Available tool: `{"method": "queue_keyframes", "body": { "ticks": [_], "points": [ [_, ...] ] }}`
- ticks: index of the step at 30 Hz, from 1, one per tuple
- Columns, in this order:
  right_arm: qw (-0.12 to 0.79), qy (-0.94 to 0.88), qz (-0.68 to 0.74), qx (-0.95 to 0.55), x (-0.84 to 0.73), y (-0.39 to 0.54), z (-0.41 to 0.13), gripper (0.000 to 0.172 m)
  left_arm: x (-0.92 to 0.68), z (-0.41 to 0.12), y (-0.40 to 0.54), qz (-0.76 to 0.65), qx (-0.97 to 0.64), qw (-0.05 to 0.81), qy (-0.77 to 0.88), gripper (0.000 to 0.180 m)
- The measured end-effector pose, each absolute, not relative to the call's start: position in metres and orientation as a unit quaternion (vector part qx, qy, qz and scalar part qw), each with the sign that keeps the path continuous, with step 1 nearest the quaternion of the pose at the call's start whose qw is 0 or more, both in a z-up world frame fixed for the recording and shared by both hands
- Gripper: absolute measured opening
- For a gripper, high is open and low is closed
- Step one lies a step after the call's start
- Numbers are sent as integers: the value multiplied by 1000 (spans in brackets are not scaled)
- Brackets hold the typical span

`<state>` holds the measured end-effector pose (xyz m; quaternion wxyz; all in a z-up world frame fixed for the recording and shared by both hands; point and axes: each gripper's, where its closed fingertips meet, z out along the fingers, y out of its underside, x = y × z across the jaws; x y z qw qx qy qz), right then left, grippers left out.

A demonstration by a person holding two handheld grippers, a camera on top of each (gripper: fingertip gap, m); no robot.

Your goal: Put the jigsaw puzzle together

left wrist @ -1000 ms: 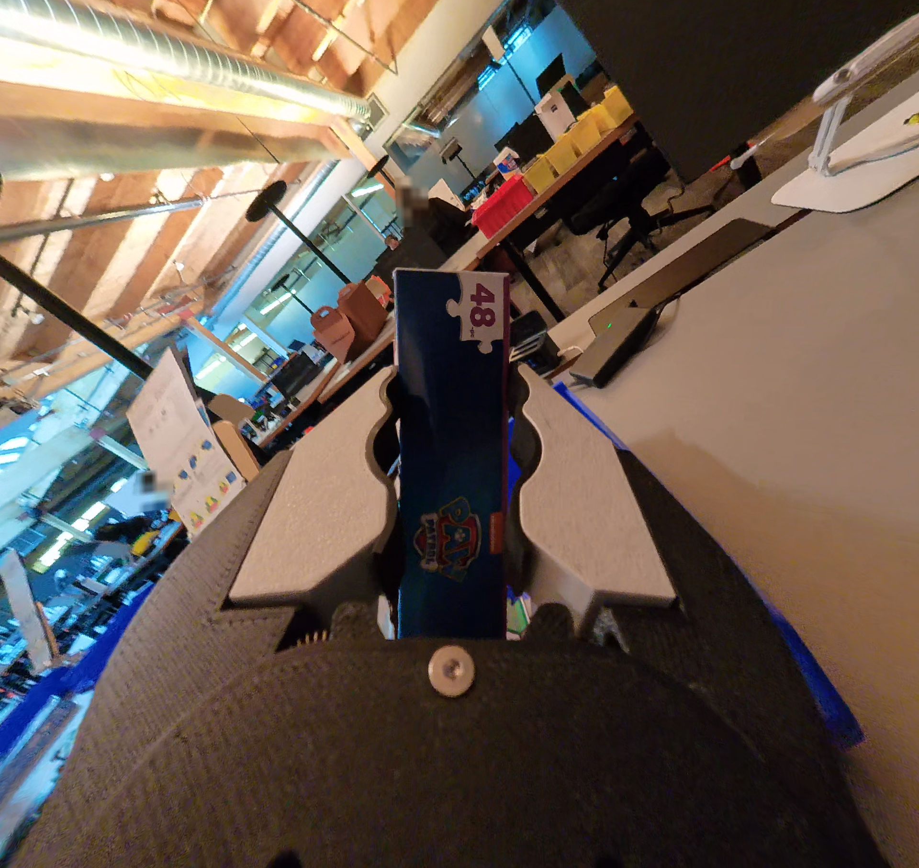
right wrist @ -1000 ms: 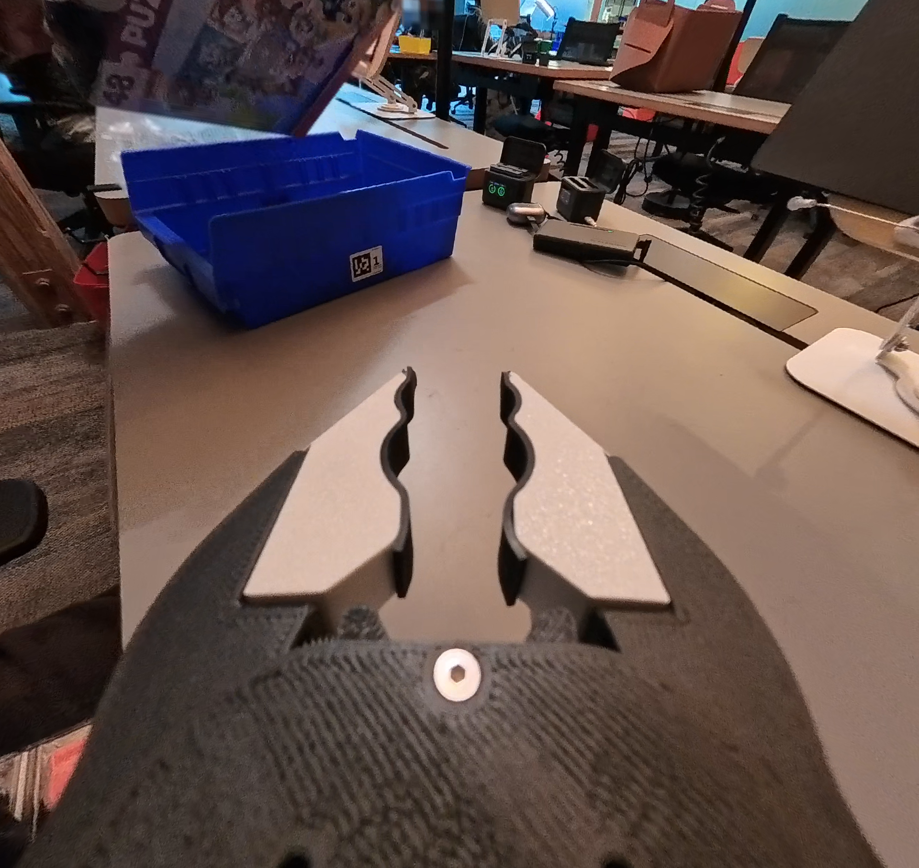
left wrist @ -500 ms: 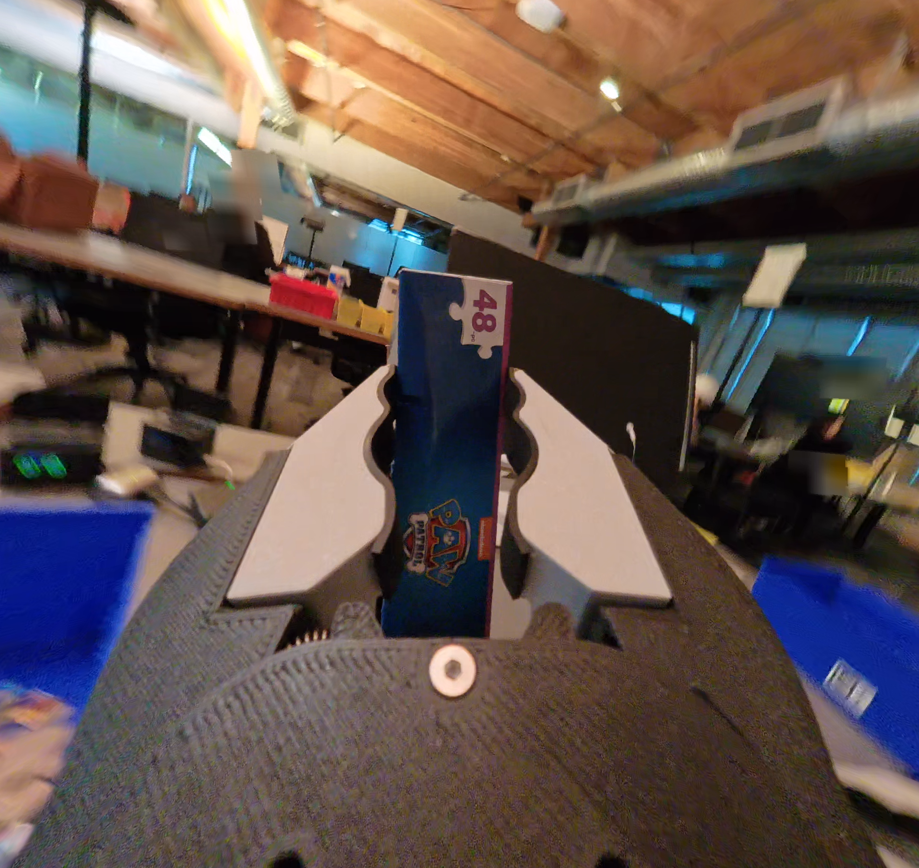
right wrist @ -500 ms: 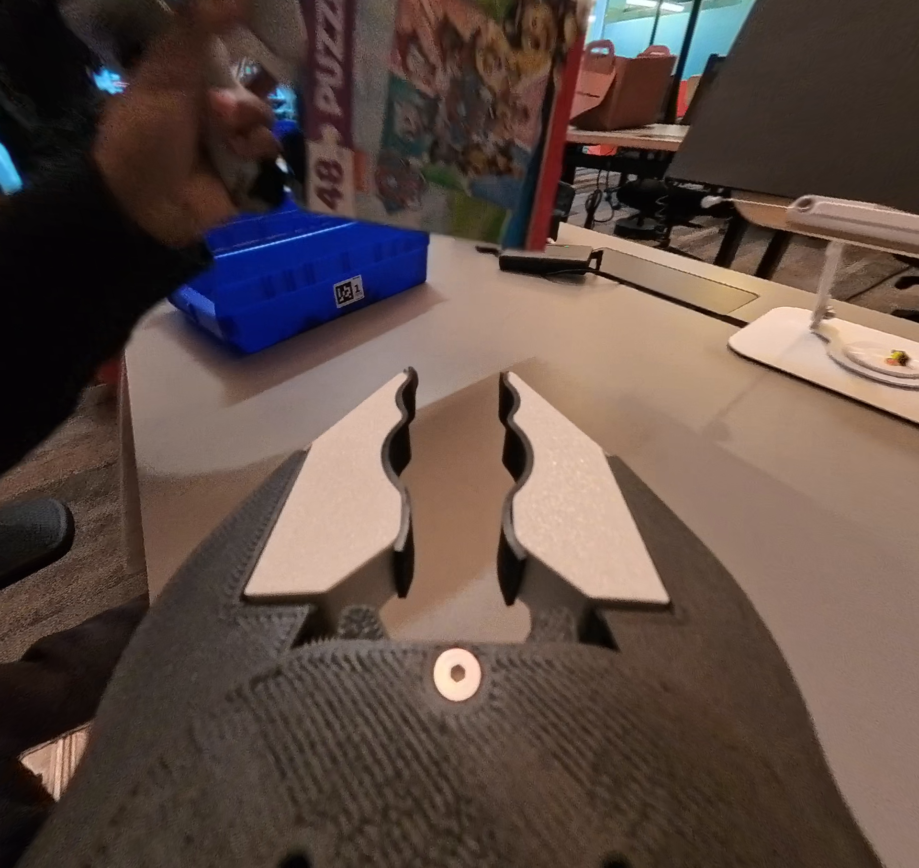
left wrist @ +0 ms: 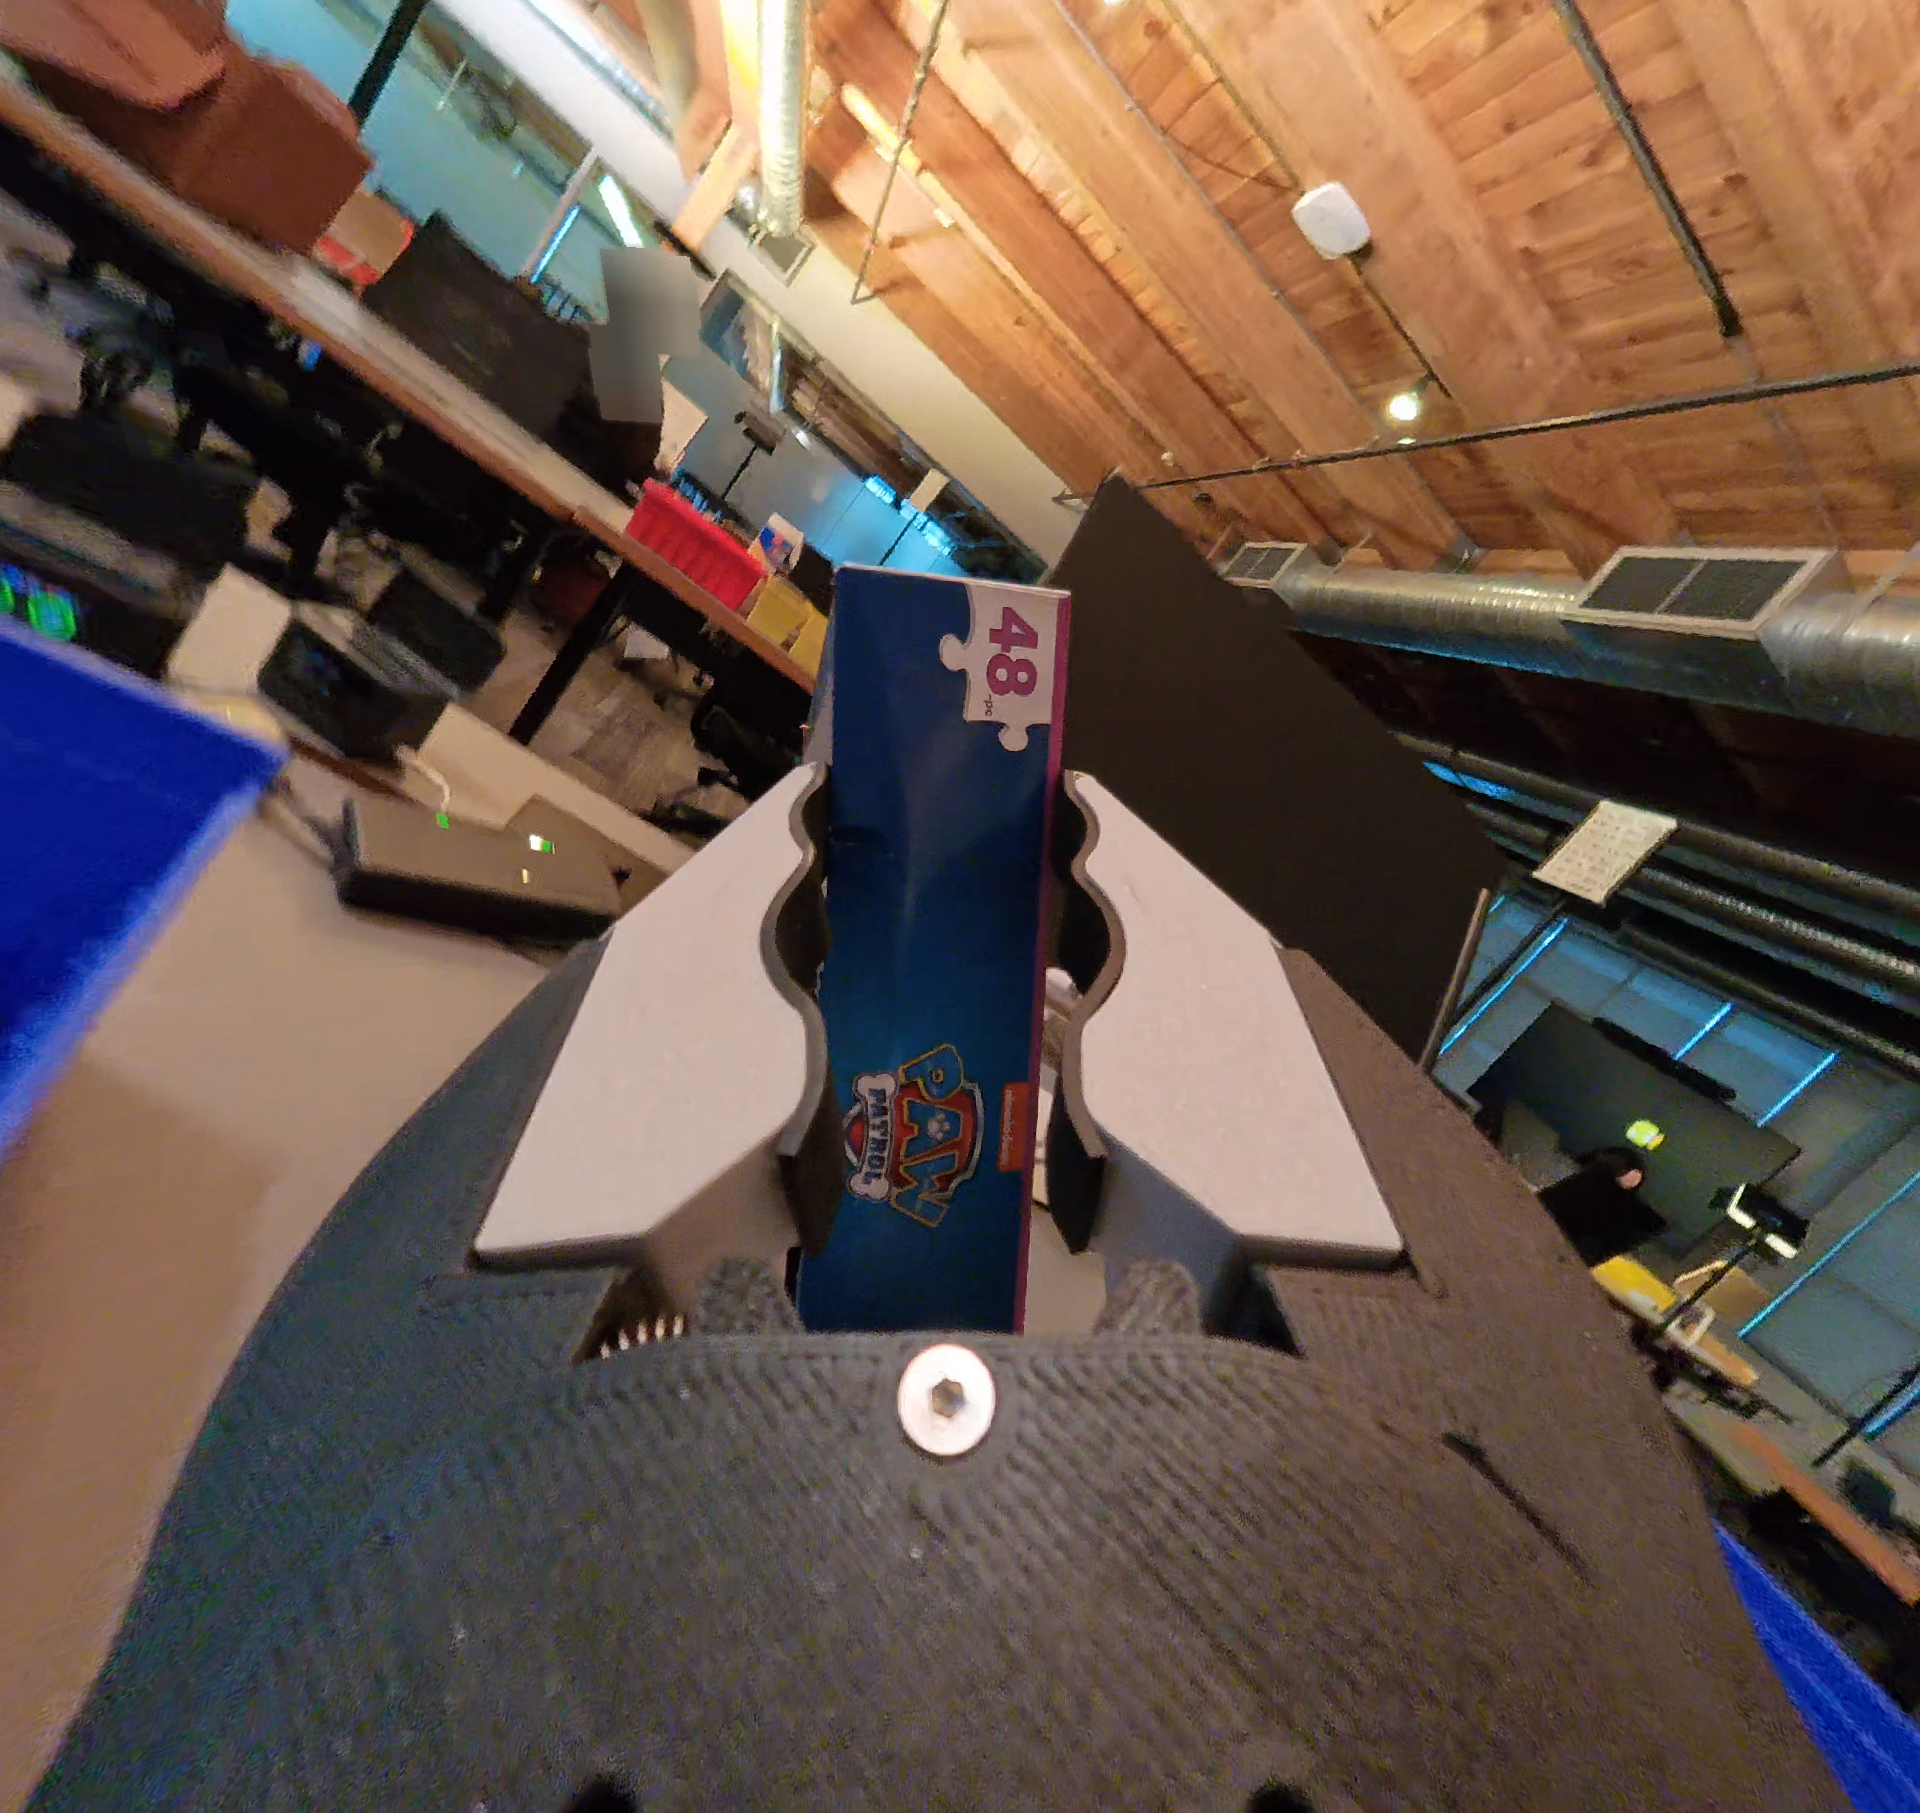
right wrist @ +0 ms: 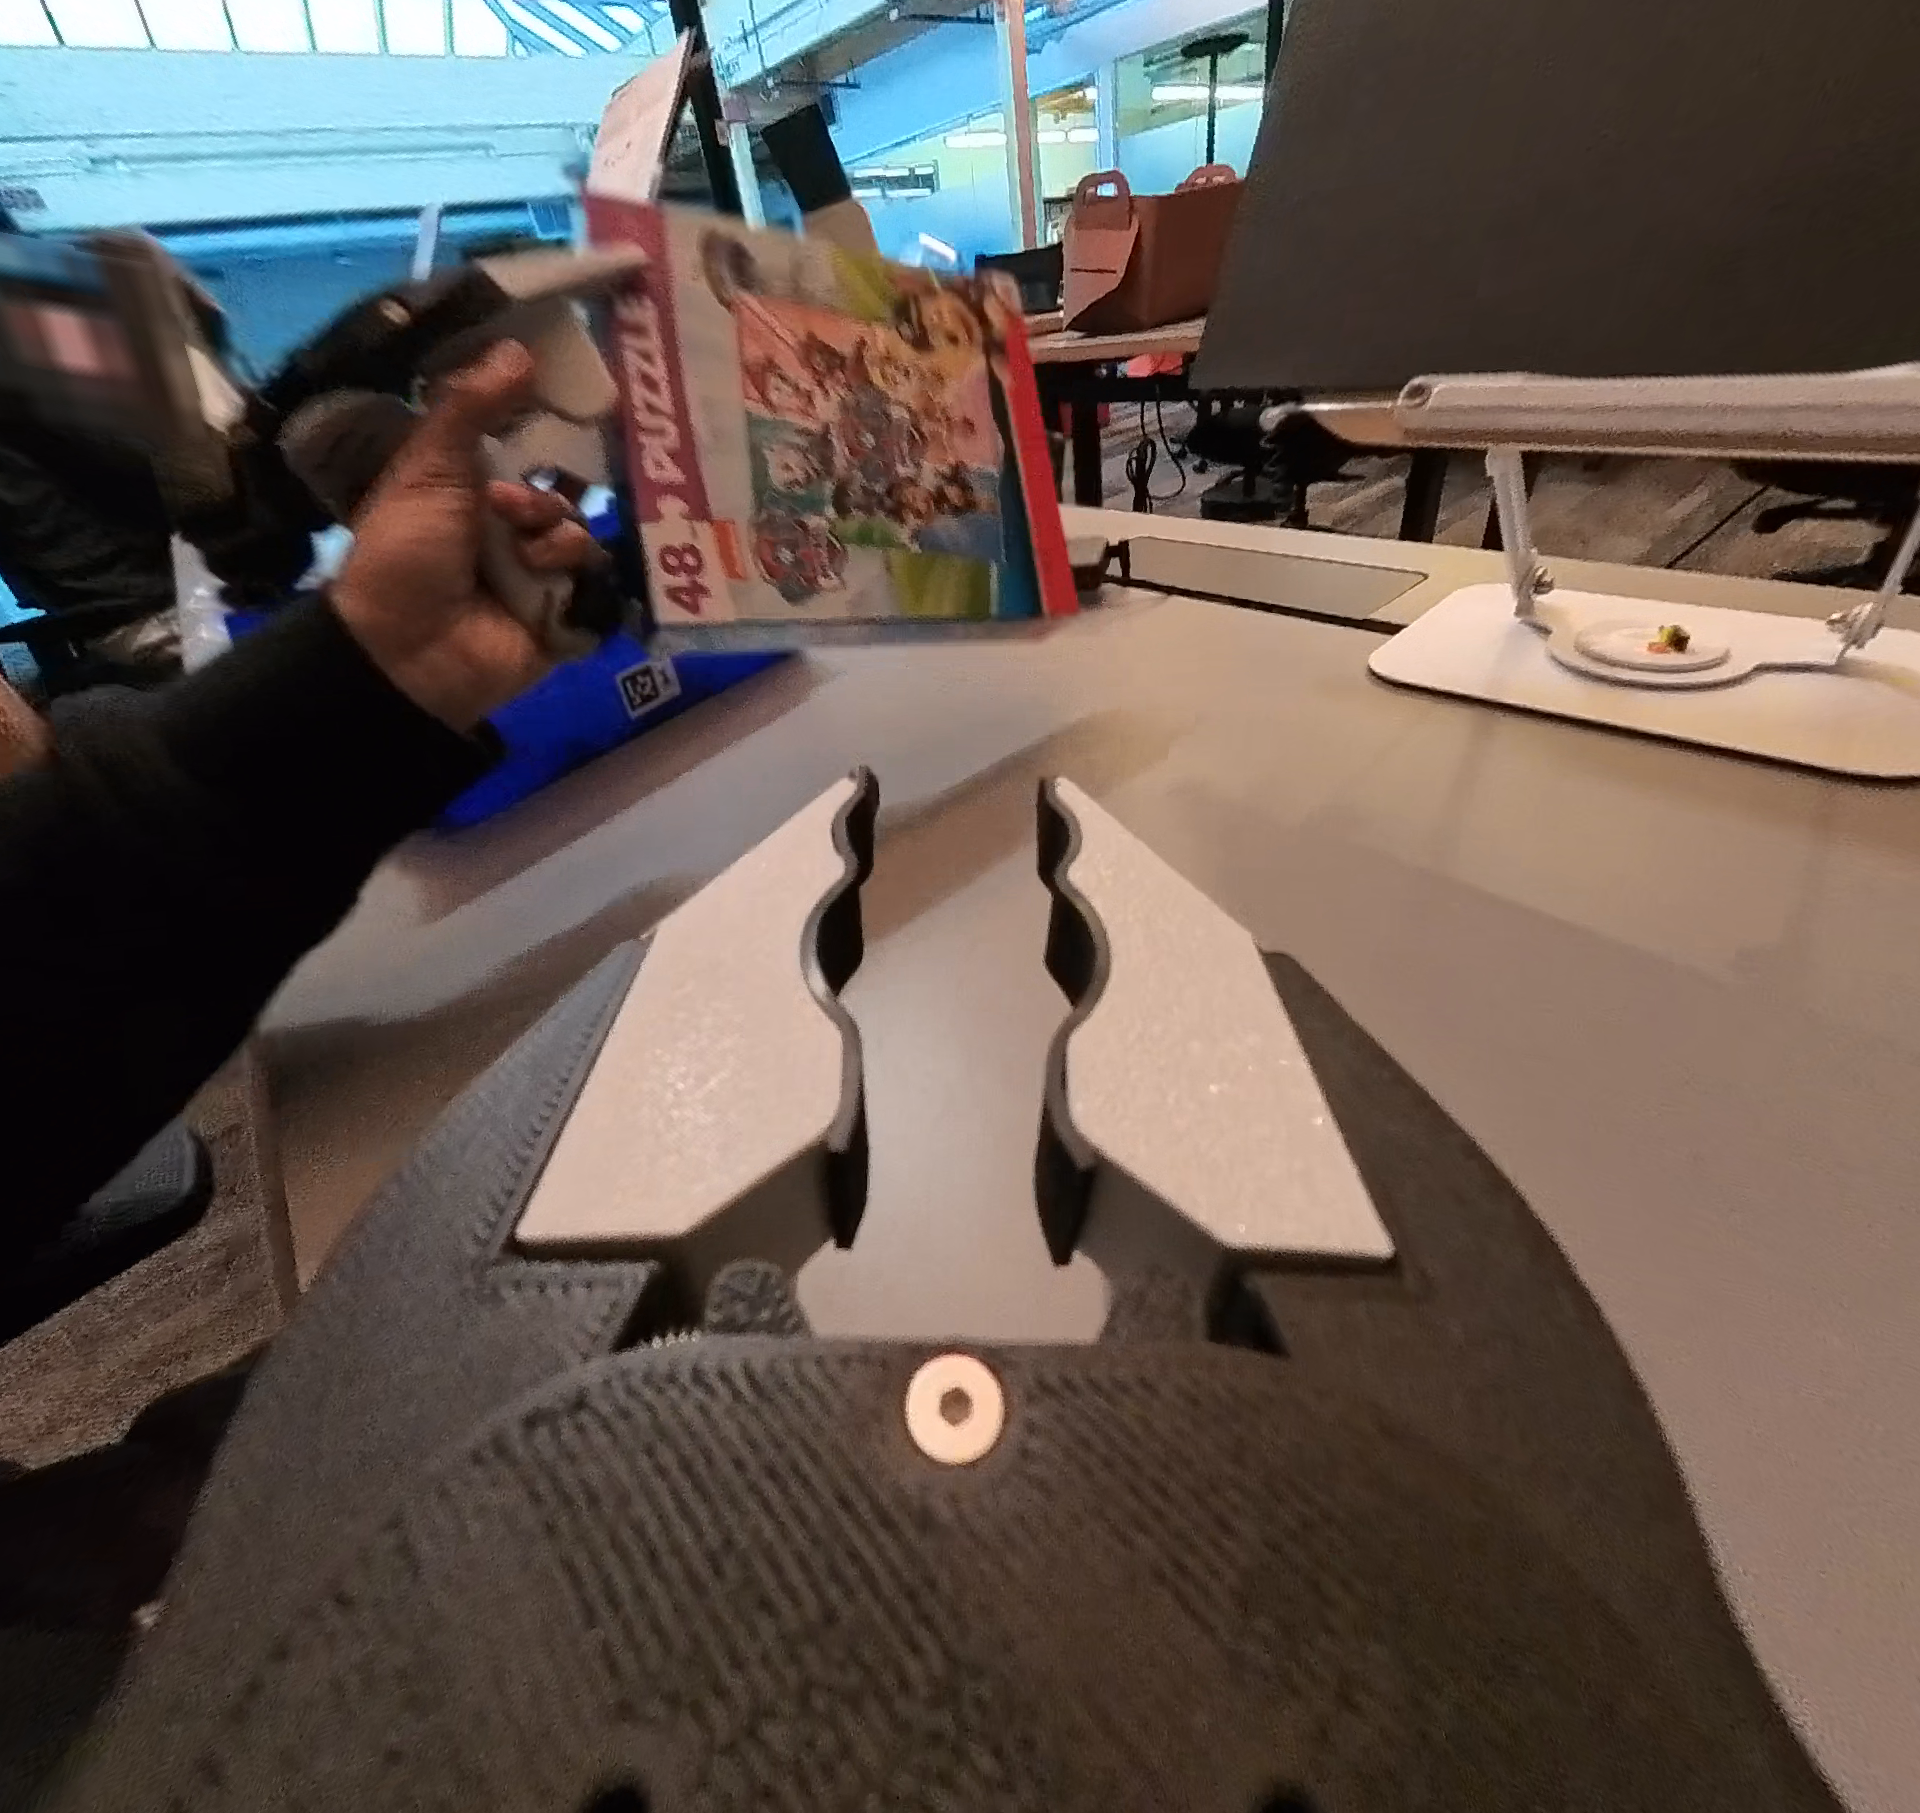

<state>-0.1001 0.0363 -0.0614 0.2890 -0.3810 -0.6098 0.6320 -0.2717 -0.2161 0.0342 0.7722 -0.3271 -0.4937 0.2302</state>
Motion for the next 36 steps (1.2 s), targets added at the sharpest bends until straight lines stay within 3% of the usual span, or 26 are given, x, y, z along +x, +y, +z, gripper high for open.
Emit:
{"method": "queue_keyframes", "body": {
  "ticks": [7, 14, 19, 26, 29, 31, 32, 36],
  "points": [
    [222, -663, 618, -360, -107, -23, -74, 34, -181, 123, -347, 365, -242, 792, -425, 37],
    [77, -711, 631, -301, -140, -165, -44, 57, -90, 140, -509, 489, -179, 742, -423, 37],
    [54, -751, 587, -298, -205, -268, -37, 79, -62, 112, -609, 481, -104, 738, -462, 38],
    [44, -778, 516, -356, -262, -333, -77, 110, -128, -15, -684, 297, -4, 766, -570, 38],
    [42, -798, 484, -358, -265, -337, -101, 109, -149, -57, -673, 249, -21, 755, -606, 38],
    [62, -809, 457, -365, -275, -325, -111, 71, -151, -68, -663, 247, -29, 753, -609, 38],
    [67, -816, 447, -360, -280, -318, -115, 62, -151, -68, -660, 253, -37, 752, -607, 39],
    [26, -818, 430, -380, -293, -298, -116, 49, -151, -67, -645, 273, -83, 744, -604, 39]
  ]
}}
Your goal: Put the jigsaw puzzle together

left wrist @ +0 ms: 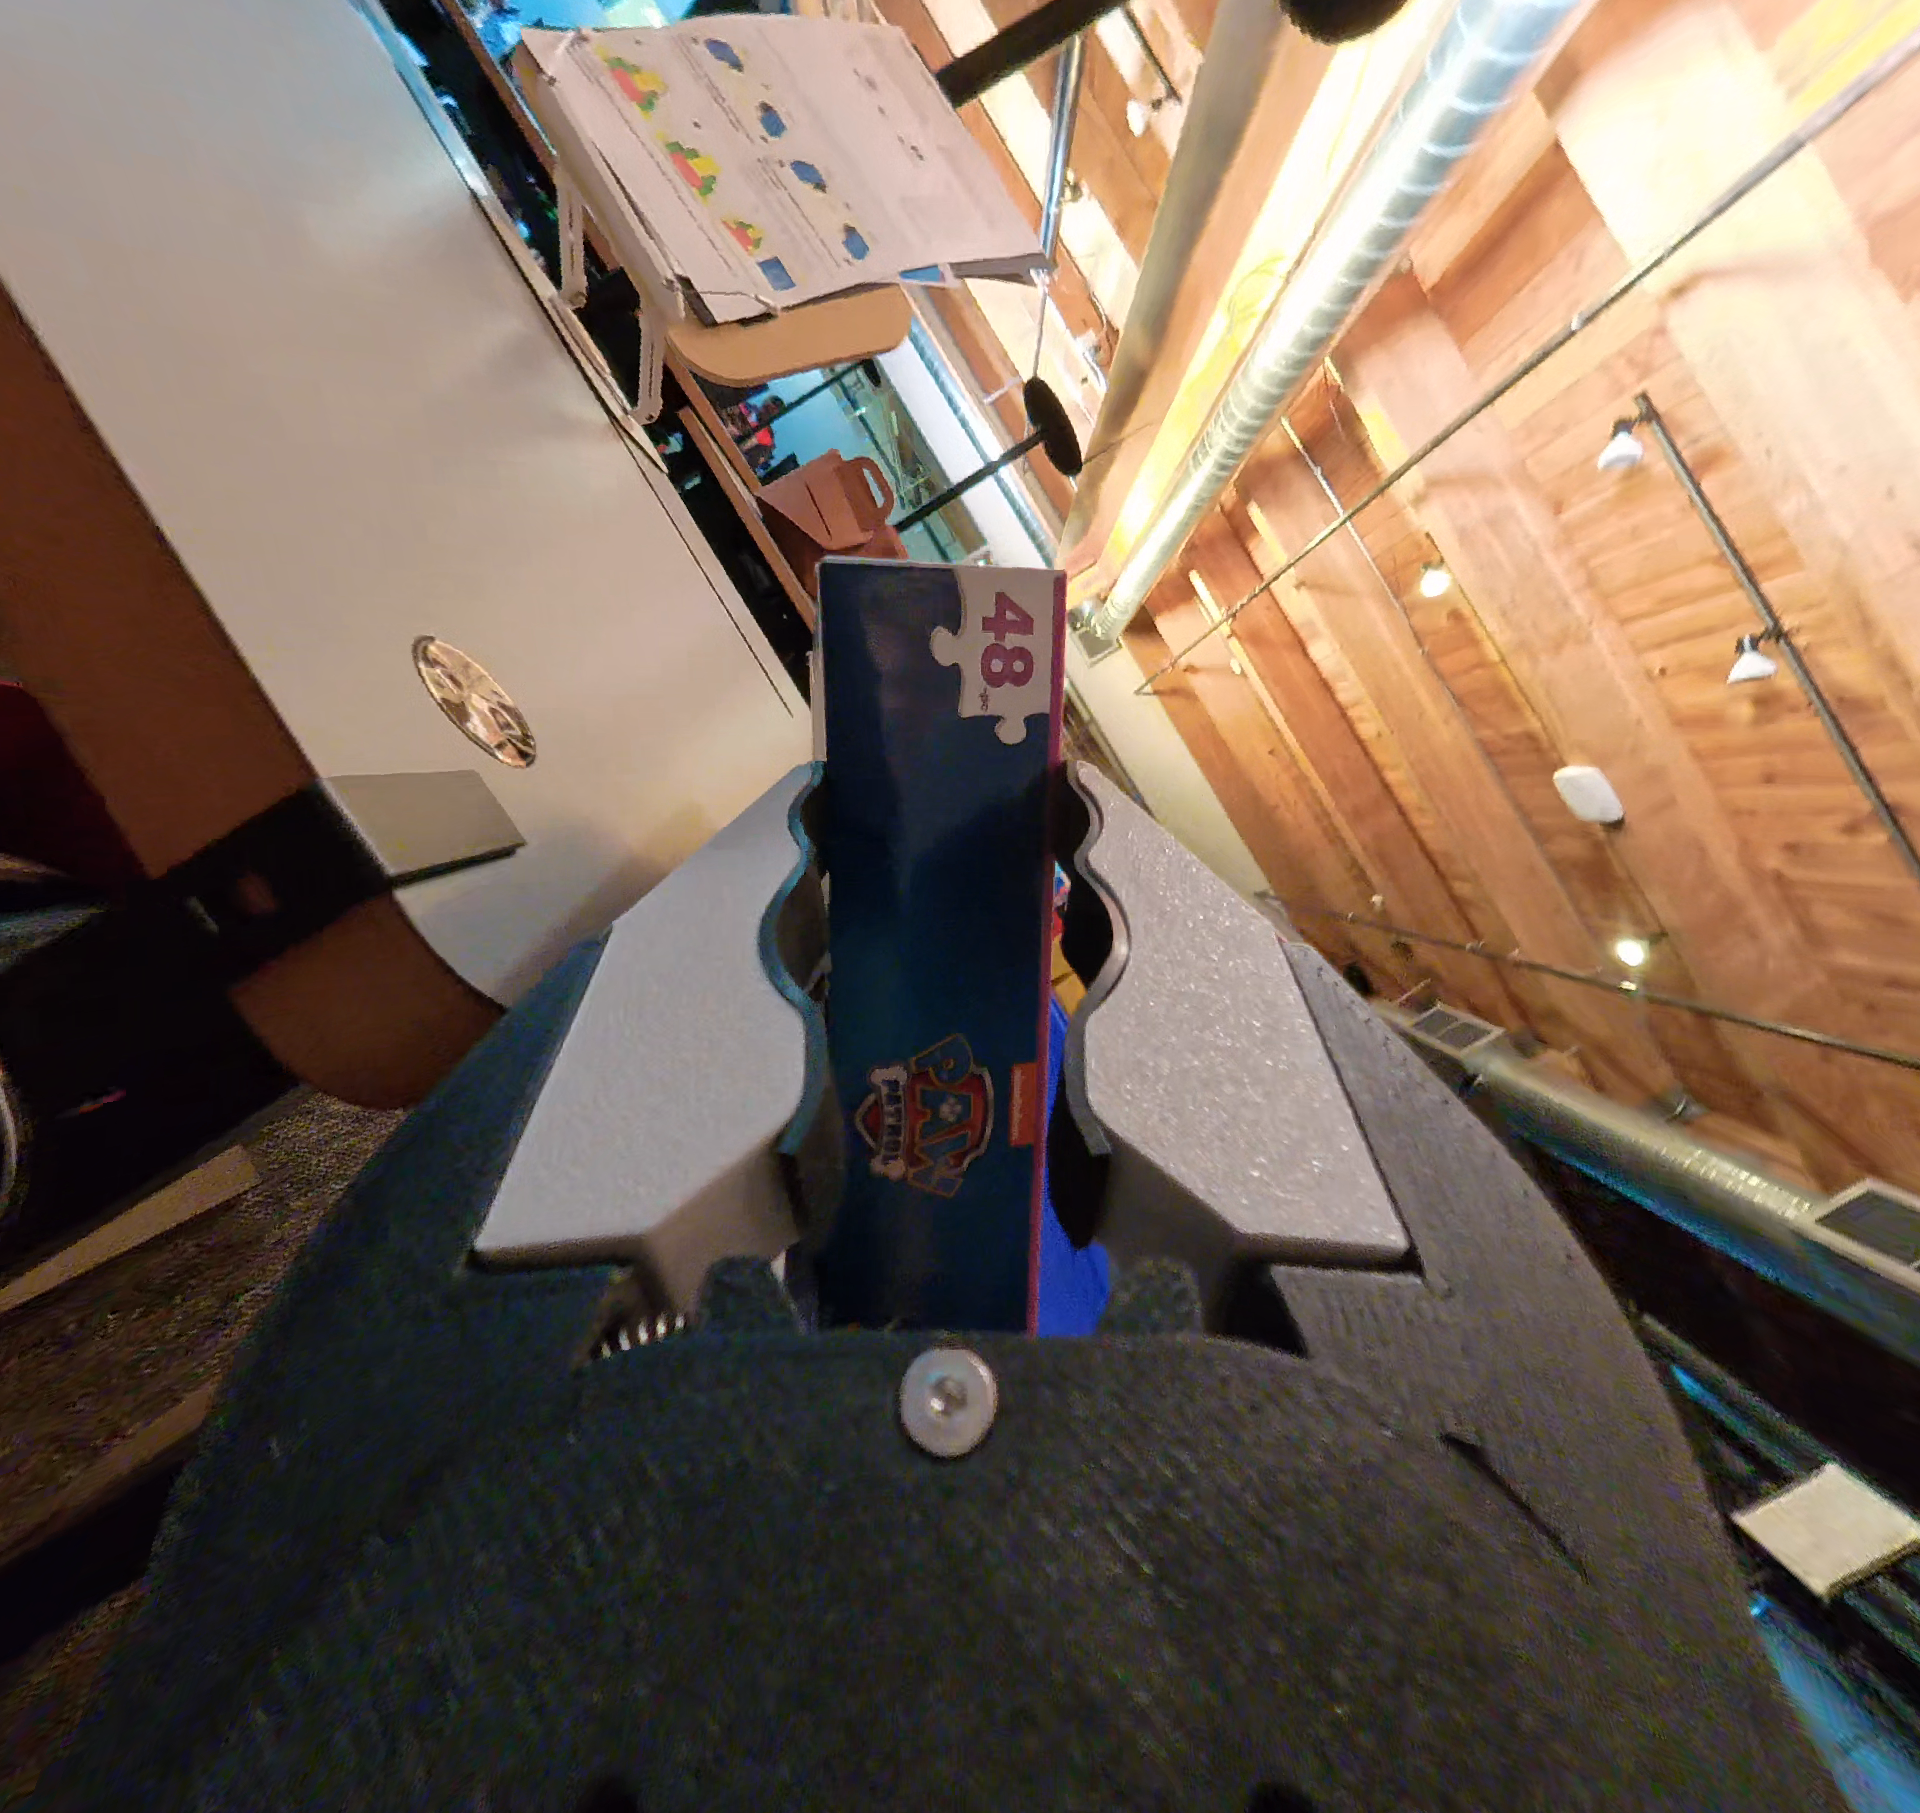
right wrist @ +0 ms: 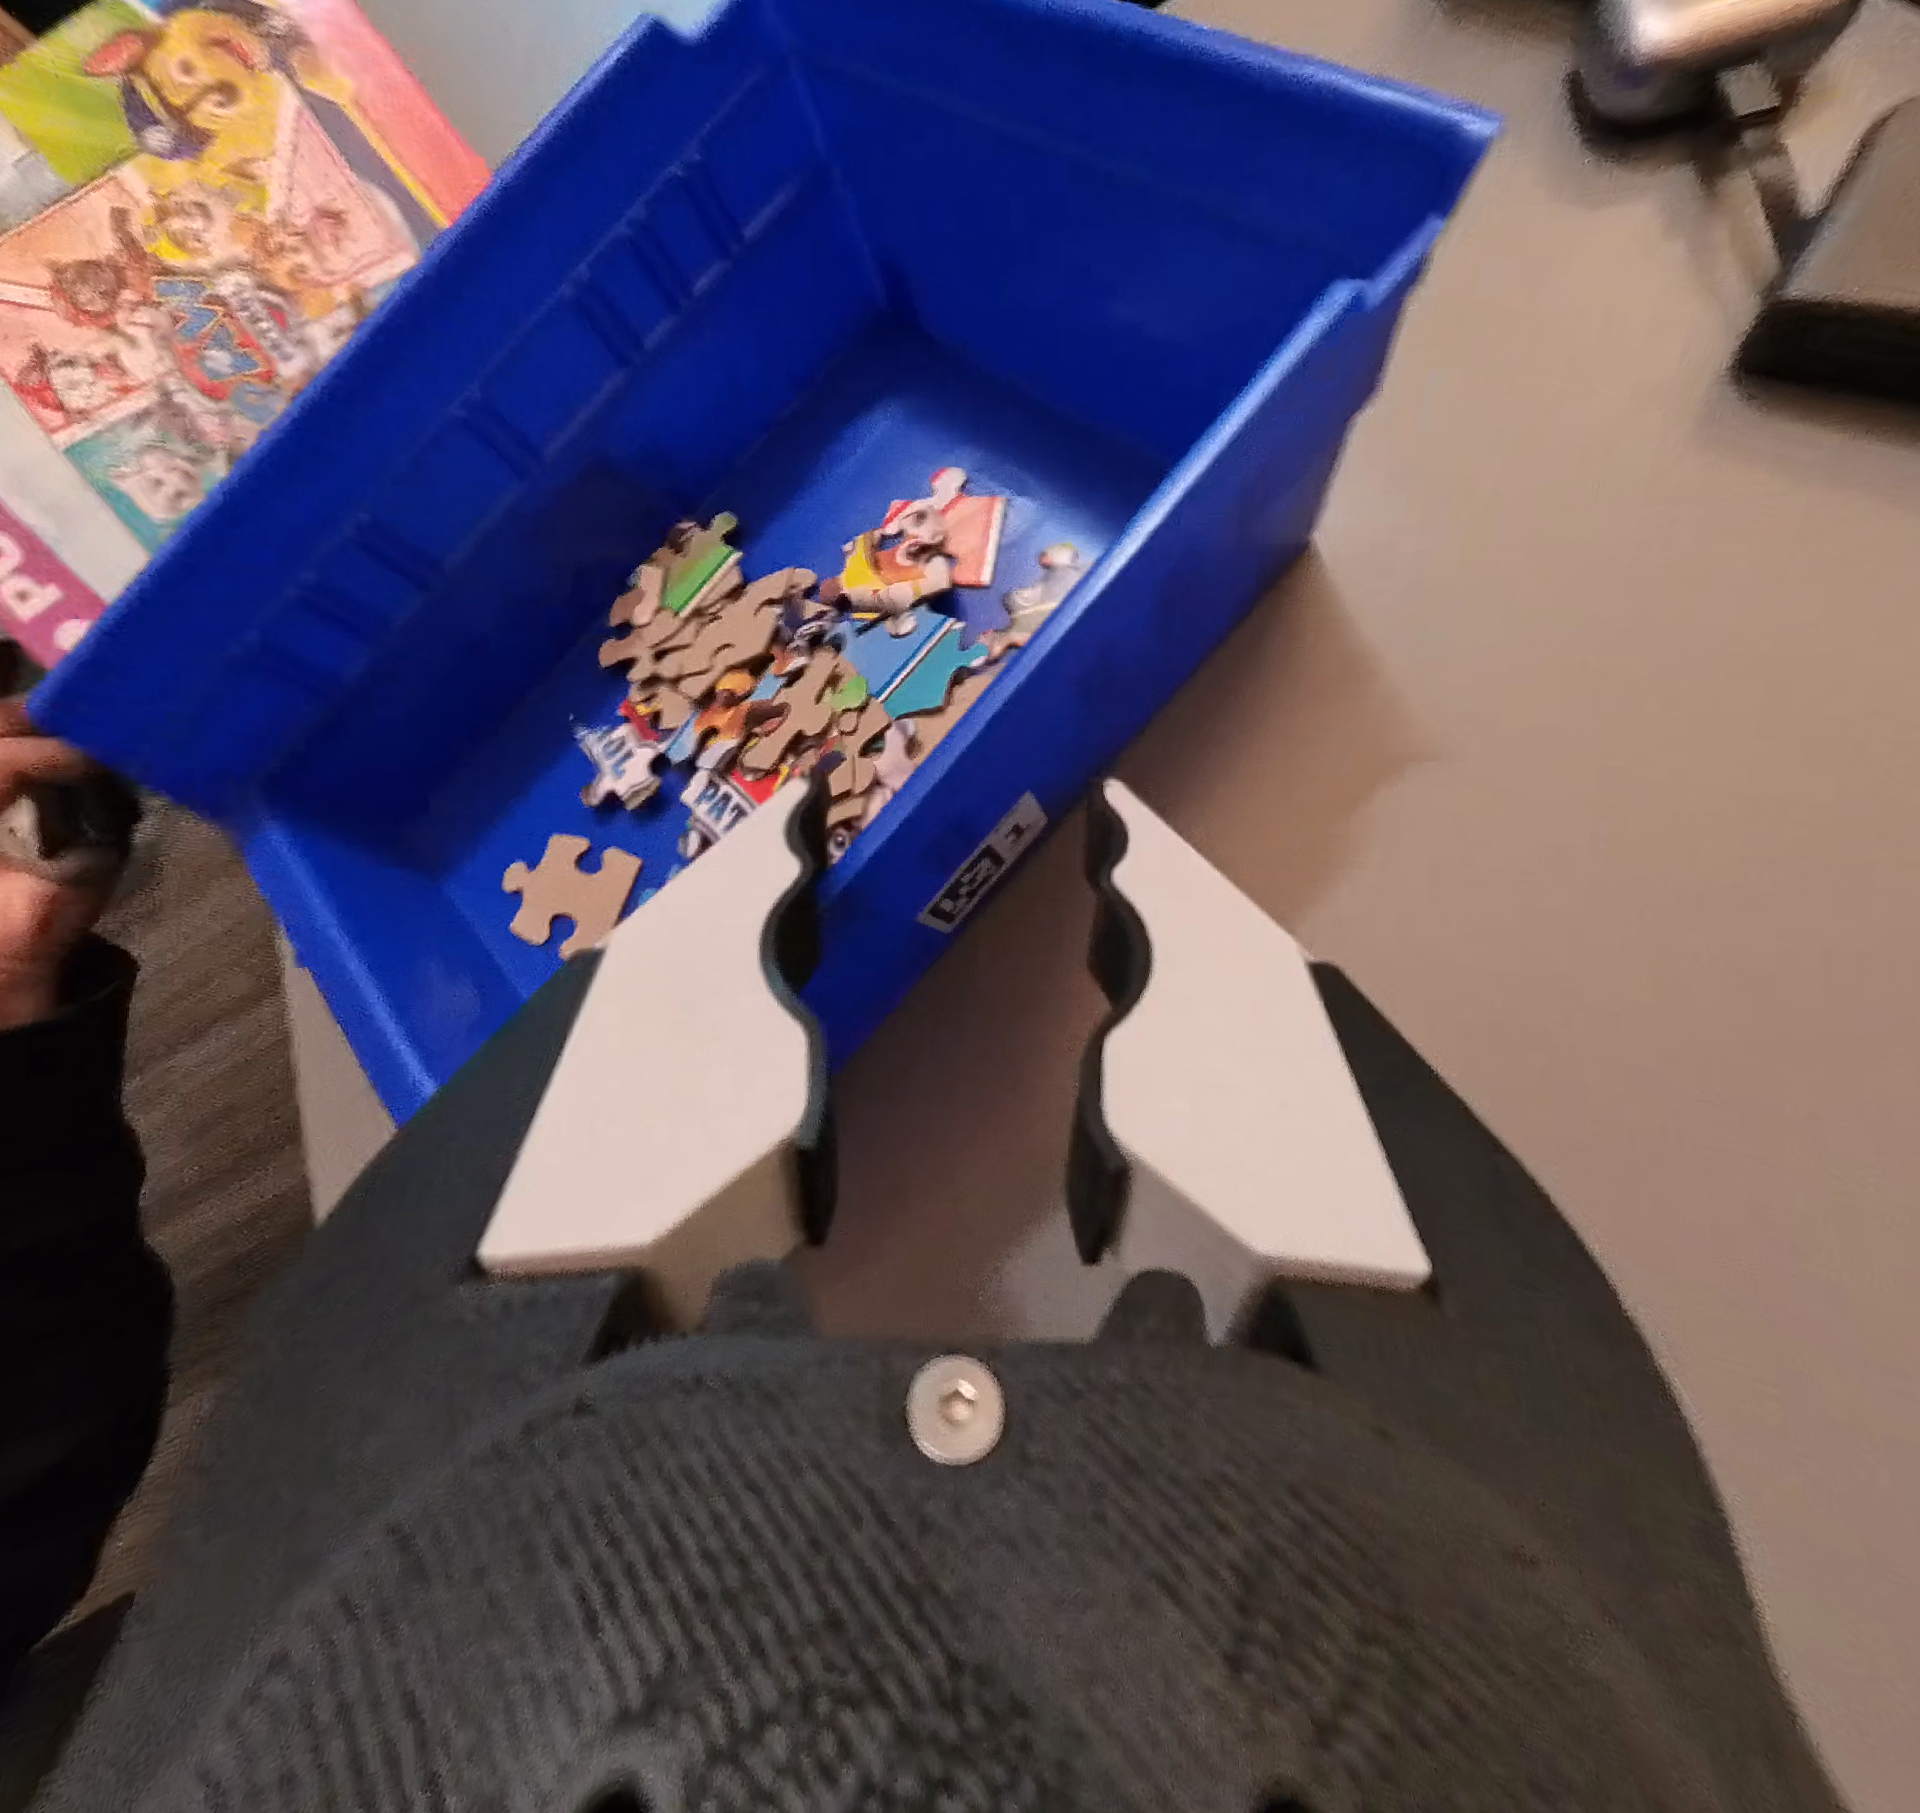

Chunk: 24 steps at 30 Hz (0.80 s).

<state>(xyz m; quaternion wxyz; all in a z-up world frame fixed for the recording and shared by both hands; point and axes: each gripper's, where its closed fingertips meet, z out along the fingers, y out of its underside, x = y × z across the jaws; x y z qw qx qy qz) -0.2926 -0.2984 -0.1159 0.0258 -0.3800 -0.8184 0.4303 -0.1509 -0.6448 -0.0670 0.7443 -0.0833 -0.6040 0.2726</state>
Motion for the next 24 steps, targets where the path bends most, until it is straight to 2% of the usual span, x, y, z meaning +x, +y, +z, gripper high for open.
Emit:
{"method": "queue_keyframes", "body": {
  "ticks": [3, 6, 9, 10, 13, 15, 16, 18, 19, 24],
  "points": [
    [49, -848, 377, -369, -306, -275, -118, 58, -150, -69, -634, 270, -90, 747, -601, 40],
    [82, -882, 307, -349, -315, -236, -118, 53, -152, -76, -618, 241, -103, 750, -607, 39],
    [64, -907, 237, -343, -309, -185, -121, 18, -155, -89, -588, 206, -149, 739, -624, 40],
    [68, -911, 215, -344, -308, -164, -122, 13, -156, -92, -577, 198, -165, 735, -627, 40],
    [52, -909, 208, -358, -302, -117, -124, 14, -162, -100, -551, 185, -195, 725, -634, 41],
    [8, -896, 240, -374, -294, -101, -127, 32, -169, -105, -537, 169, -214, 721, -637, 42],
    [-21, -886, 262, -381, -290, -97, -128, 34, -174, -109, -528, 153, -228, 718, -640, 43],
    [-83, -862, 312, -391, -280, -95, -126, 21, -182, -114, -509, 125, -262, 710, -641, 44],
    [-86, -857, 321, -394, -279, -90, -126, 21, -184, -116, -500, 117, -278, 704, -643, 44],
    [-21, -874, 281, -396, -275, -53, -133, 12, -180, -123, -486, 136, -321, 677, -648, 47]
  ]
}}
